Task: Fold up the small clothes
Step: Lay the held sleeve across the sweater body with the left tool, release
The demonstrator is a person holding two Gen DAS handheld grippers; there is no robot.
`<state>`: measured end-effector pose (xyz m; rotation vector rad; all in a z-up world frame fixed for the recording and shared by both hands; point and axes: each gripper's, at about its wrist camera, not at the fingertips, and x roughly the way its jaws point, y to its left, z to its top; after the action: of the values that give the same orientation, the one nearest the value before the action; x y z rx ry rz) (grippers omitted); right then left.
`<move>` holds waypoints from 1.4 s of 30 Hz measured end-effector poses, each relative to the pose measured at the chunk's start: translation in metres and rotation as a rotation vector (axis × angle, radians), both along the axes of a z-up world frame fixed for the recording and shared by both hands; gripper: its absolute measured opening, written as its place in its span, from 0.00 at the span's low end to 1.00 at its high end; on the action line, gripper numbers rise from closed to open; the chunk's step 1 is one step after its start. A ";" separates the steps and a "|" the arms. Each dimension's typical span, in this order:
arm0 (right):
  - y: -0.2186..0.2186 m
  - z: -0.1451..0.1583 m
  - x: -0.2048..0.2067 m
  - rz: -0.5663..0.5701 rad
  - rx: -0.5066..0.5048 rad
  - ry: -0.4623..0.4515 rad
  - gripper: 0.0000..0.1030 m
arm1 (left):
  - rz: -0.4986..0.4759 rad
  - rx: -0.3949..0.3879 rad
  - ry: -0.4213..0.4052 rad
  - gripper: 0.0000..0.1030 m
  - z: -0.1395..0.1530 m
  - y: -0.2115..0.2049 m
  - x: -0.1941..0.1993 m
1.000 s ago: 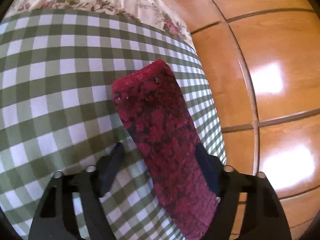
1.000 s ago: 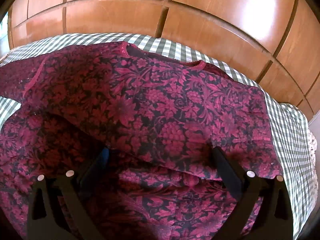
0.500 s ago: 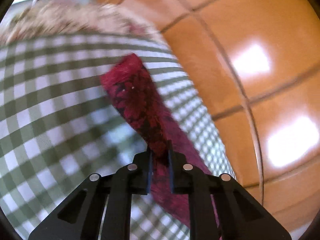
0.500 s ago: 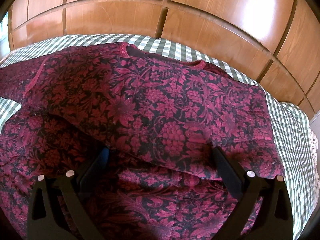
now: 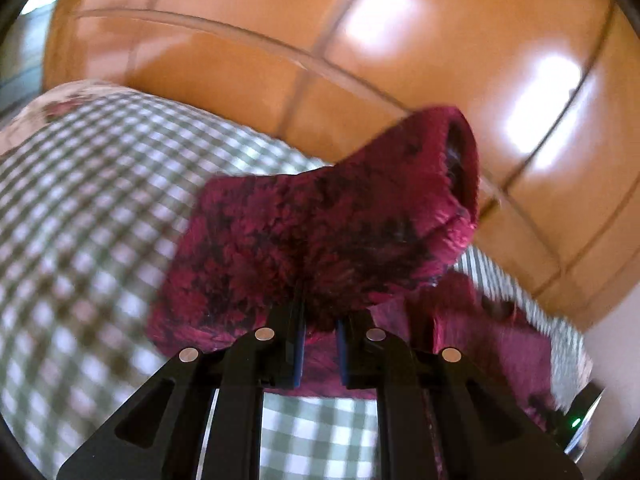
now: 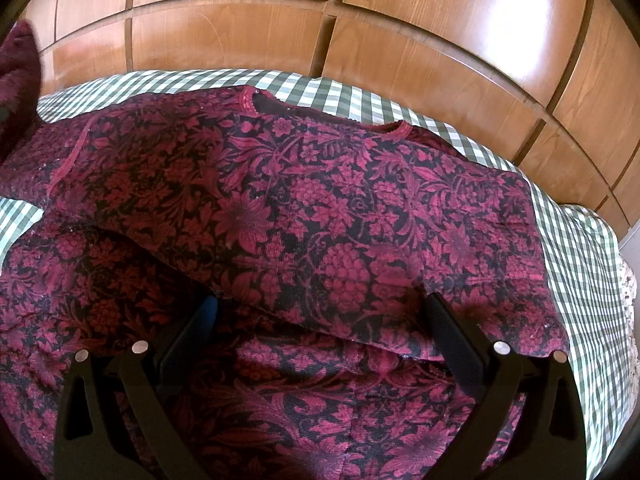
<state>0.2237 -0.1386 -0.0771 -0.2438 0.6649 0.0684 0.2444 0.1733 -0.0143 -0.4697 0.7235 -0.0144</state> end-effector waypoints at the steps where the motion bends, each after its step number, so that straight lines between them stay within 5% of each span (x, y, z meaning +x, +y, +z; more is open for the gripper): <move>1: 0.000 0.000 0.000 0.000 0.000 0.000 0.98 | -0.023 0.018 0.018 0.11 -0.006 -0.012 0.004; 8: 0.000 0.001 0.001 -0.001 0.006 0.001 0.98 | -0.057 0.052 0.111 0.19 -0.035 -0.046 0.021; 12: 0.001 0.001 0.001 -0.001 0.006 0.001 0.98 | -0.094 0.067 0.075 0.66 -0.026 -0.054 0.014; 20: 0.001 0.002 0.002 -0.001 0.011 0.011 0.98 | -0.030 0.133 0.061 0.67 -0.017 -0.053 -0.017; 24: 0.002 0.016 0.001 0.005 0.031 0.017 0.98 | 0.054 0.148 0.077 0.78 -0.024 -0.036 -0.038; 29: 0.012 0.047 -0.012 0.075 0.236 0.010 0.98 | 0.109 0.141 0.089 0.78 -0.035 -0.013 -0.059; 31: 0.027 0.058 -0.012 0.161 0.352 0.053 0.89 | 0.140 0.126 0.106 0.78 -0.039 -0.002 -0.065; 33: 0.051 0.065 -0.008 0.258 0.457 0.134 0.67 | 0.165 0.105 0.125 0.78 -0.046 0.008 -0.069; 35: 0.073 0.066 -0.002 0.329 0.535 0.201 0.61 | 0.175 0.071 0.133 0.78 -0.055 0.018 -0.072; 38: 0.111 0.066 0.011 0.393 0.632 0.275 0.60 | 0.167 0.037 0.098 0.81 -0.059 0.020 -0.075; 42: 0.160 0.057 0.041 0.354 0.640 0.336 0.61 | 0.146 0.051 0.099 0.88 -0.063 0.016 -0.071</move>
<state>0.2648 0.0211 -0.0196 0.2776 0.8916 0.6616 0.1734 0.1889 -0.0773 -0.4761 0.7836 0.1650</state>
